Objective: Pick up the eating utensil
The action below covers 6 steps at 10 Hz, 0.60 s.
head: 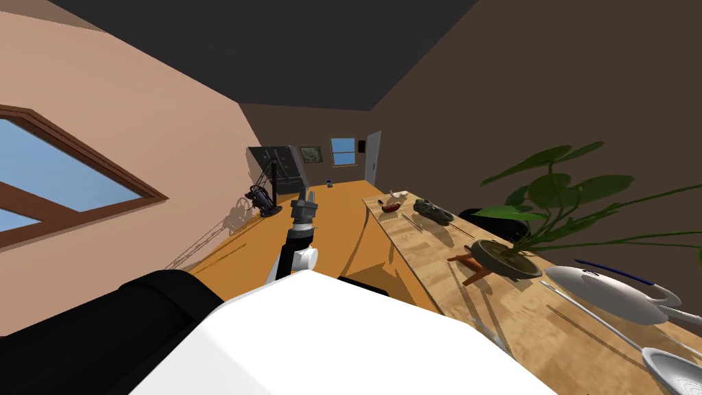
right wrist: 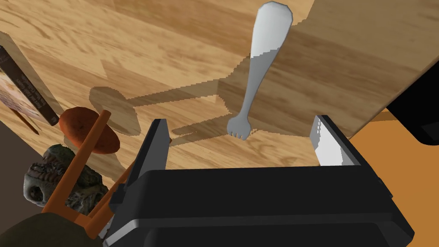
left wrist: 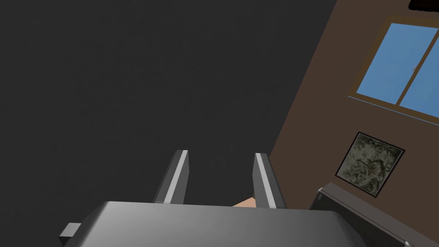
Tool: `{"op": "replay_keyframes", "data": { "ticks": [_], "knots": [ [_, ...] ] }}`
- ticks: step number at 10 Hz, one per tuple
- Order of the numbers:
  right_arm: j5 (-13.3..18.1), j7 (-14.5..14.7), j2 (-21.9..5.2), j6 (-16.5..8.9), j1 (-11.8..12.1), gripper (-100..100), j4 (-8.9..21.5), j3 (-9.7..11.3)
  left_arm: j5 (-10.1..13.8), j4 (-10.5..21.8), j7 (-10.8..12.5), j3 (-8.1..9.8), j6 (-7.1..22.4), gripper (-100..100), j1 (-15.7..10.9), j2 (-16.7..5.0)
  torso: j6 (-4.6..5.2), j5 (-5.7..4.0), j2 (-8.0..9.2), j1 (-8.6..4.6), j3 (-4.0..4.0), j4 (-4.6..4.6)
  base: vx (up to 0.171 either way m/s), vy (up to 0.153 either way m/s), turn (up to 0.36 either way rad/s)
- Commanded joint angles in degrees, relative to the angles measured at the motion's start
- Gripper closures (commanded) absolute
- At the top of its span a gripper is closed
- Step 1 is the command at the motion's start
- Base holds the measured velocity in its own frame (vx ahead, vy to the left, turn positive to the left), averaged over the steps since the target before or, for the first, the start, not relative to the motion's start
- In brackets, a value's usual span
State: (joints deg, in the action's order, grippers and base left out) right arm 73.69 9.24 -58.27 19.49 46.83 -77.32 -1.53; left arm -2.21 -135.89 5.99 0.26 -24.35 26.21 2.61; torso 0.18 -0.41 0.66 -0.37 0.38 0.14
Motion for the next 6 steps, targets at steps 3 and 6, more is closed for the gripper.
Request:
{"op": "replay_keyframes", "data": {
  "ticks": [3, 6],
  "knots": [
    [-2.35, -0.88, 1.26, 2.12, 0.31, -100, -0.82, -2.78, 0.00, 0.00, 0.00, 0.00, 0.00, 0, 0.00, 0.00, 0.00, 0.01, 0.06, 0.04, 0.04, 0.02, -0.145, -0.034, 0.050],
    [-4.29, -3.59, 0.28, 3.49, -1.17, -100, 2.33, 1.79, 0.00, -0.01, 0.00, 0.00, 0.00, 0, 0.03, 0.00, -0.03, 0.01, -0.88, 0.06, -0.50, -0.19, 0.092, -0.019, 0.041]
  ]
}}
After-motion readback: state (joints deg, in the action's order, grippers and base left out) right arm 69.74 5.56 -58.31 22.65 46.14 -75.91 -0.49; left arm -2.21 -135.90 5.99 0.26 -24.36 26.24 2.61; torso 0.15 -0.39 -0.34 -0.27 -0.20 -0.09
